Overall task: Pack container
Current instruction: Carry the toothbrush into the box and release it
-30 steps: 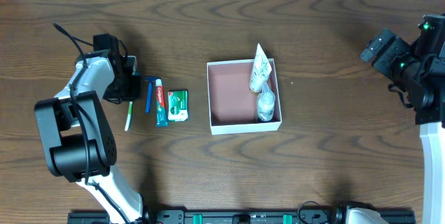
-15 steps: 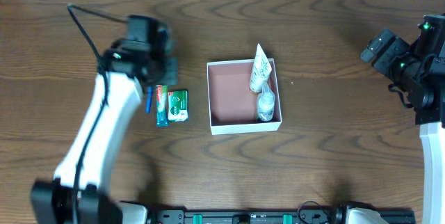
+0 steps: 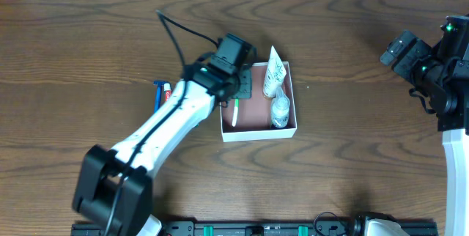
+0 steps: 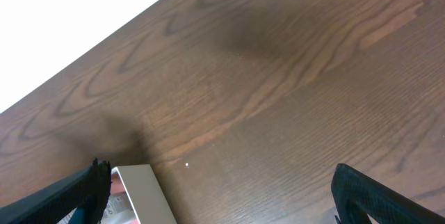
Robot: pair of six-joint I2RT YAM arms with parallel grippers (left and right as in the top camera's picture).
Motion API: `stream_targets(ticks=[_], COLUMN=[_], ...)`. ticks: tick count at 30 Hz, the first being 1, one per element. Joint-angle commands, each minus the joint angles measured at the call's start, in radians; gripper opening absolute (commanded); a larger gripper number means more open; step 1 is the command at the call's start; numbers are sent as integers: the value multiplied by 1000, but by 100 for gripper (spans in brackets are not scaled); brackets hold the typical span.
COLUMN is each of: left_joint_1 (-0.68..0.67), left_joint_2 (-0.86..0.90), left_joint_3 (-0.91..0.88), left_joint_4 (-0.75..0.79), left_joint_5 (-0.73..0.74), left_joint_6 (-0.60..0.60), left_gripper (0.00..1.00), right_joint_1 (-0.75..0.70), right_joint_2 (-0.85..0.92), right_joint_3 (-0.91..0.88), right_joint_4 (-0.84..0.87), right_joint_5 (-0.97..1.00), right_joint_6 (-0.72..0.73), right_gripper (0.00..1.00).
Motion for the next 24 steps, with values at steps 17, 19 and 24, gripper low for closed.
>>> stream_targets(ticks=[17, 19, 24], left_joint_1=[-77, -77, -77], left_joint_2=[47, 47, 44], left_joint_3=[-4, -4, -3], left_joint_4=[-137, -135, -100], left_joint_5=[-95, -95, -93], left_joint_6=[-129, -132, -132], left_gripper=[7, 13, 28], right_joint_1=[-5, -5, -5], right_joint_2=[1, 1, 1], right_joint_3=[11, 11, 11], right_joint_4=[-1, -1, -1], right_joint_5=[0, 0, 0], right_joint_6=[14, 14, 14], right_gripper=[99, 99, 99])
